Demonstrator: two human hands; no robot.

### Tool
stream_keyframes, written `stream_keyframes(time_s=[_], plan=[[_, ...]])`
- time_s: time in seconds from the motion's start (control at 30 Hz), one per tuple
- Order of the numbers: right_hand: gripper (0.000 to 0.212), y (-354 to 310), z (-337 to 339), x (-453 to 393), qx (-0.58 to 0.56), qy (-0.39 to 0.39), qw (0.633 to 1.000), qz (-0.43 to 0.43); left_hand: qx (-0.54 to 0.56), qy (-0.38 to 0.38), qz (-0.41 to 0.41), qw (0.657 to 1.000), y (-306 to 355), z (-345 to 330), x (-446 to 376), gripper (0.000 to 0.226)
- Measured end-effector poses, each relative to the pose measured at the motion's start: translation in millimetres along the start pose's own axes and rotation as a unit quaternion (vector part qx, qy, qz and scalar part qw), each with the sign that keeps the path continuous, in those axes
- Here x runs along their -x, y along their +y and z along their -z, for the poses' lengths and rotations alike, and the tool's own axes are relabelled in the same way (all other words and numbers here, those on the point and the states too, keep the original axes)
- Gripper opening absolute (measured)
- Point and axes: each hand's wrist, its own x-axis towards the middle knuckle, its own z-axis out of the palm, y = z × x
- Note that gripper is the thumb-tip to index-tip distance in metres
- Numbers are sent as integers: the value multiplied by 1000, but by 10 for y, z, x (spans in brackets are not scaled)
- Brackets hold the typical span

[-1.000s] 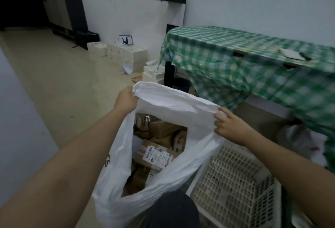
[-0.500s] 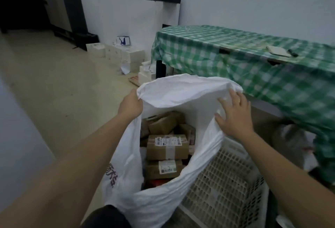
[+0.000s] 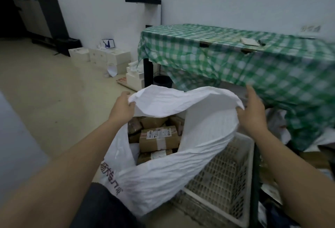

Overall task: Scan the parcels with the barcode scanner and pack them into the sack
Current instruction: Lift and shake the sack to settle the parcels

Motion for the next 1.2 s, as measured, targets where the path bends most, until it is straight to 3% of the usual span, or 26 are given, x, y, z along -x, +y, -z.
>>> stream_keyframes(time_s=[0.13,0.27,0.37,0.53,0.6,0.67,0.8,0.87,0.9,0.97,1.03,1.07,1.1,1.13,1.2], plan=[[83,1,-18,404,-15,-73,997,-21,-122,32,-54,991,46,-42,189,57],[106,27,-175,824,-67,-94,986,-121,-230,-20,-87,969,192,-183,358,70],[105,25,-248,969,-83,-101,983,-126,-273,-38,-101,956,283,-264,378,75],[84,28,-150,924,-75,-17,996,-53,-307,-82,-110,942,258,-303,403,68],[78,29,-128,946,-24,-11,1000,7,-309,-66,-114,942,150,-265,402,63],[72,34,-199,1007,39,-50,995,82,-304,-18,-152,940,29,-214,434,62],[72,142,-505,1129,115,-198,953,200,-243,80,-338,906,-187,-219,725,32],[66,171,-634,1176,145,-214,943,211,-203,10,-375,904,-314,-298,989,16],[63,169,-685,1208,147,-214,943,209,-180,-63,-343,920,-411,-383,1123,18],[60,179,-754,1271,150,-221,943,198,-164,-220,-214,937,-649,-595,1381,45],[58,211,-748,1289,159,-226,945,175,-180,-349,-93,915,-890,-788,1618,88],[57,215,-715,1286,160,-225,948,158,-206,-404,-50,890,-1007,-876,1723,98],[56,214,-674,1279,165,-220,951,142,-238,-442,-21,865,-1081,-935,1821,93],[55,210,-634,1272,180,-205,952,139,-267,-455,-7,849,-1123,-982,1900,74],[53,201,-592,1286,262,-133,927,233,-296,-402,-43,865,-1143,-1031,1971,35]])
